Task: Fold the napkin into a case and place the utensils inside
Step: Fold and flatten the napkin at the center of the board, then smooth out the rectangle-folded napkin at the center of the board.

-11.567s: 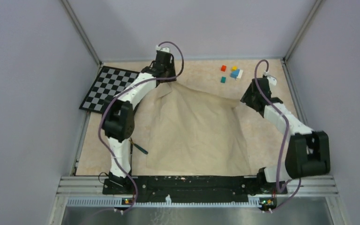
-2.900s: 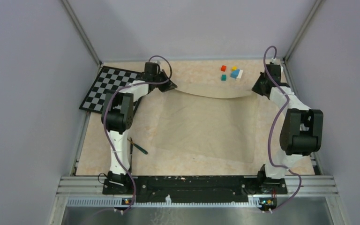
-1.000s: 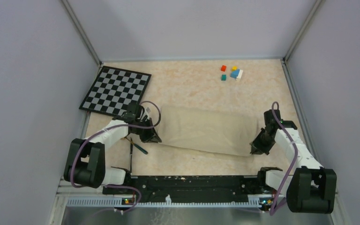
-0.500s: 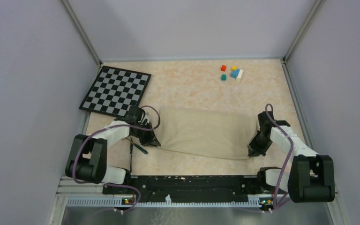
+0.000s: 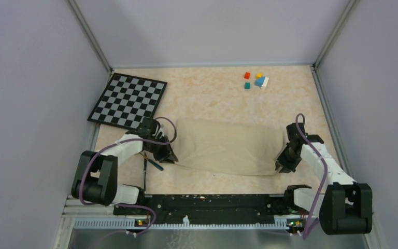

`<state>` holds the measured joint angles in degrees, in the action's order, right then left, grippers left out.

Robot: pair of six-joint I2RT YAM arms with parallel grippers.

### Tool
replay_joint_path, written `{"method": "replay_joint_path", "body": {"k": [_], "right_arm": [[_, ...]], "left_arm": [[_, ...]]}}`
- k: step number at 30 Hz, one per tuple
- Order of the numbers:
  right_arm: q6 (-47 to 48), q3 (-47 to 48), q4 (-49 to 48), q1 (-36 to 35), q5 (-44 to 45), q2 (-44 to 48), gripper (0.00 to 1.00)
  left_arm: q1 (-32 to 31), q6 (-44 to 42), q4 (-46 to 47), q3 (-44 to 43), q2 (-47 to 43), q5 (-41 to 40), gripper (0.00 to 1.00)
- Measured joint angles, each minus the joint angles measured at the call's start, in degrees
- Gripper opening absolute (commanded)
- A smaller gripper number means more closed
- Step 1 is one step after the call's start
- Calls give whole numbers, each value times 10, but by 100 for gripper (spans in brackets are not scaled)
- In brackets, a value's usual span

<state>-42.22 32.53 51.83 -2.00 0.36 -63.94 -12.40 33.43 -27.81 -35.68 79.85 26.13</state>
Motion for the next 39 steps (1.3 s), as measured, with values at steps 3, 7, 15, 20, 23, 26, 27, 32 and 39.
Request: {"method": "replay_joint_path", "body": {"k": [3, 7, 15, 20, 23, 26, 27, 32, 39], "right_arm": [[-1, 27, 28, -1, 23, 42, 35], [-4, 81, 56, -1, 31, 76, 45], [5, 95, 94, -2, -11, 145, 50], [31, 81, 77, -5, -44, 141, 48], [44, 62, 64, -10, -50, 118, 48], [52, 56, 61, -13, -50, 113, 47], [54, 56, 58, -13, -50, 114, 47], [59, 56, 43, -13, -50, 114, 45], [61, 56, 36, -13, -50, 114, 44]], "left_arm": [[0, -2, -21, -1, -31, -3, 46], [0, -2, -65, -16, -87, -11, 57], [0, -6, -114, -77, -175, -50, 67], [-1, -5, -105, -70, -115, -39, 61], [-7, -3, -92, -53, -77, -42, 57], [-17, -2, -82, -35, -53, -43, 51], [-22, -1, -78, -32, -43, -45, 49], [-39, 4, -53, -30, -12, -50, 39], [-45, 10, -37, -30, -4, -69, 41]]}}
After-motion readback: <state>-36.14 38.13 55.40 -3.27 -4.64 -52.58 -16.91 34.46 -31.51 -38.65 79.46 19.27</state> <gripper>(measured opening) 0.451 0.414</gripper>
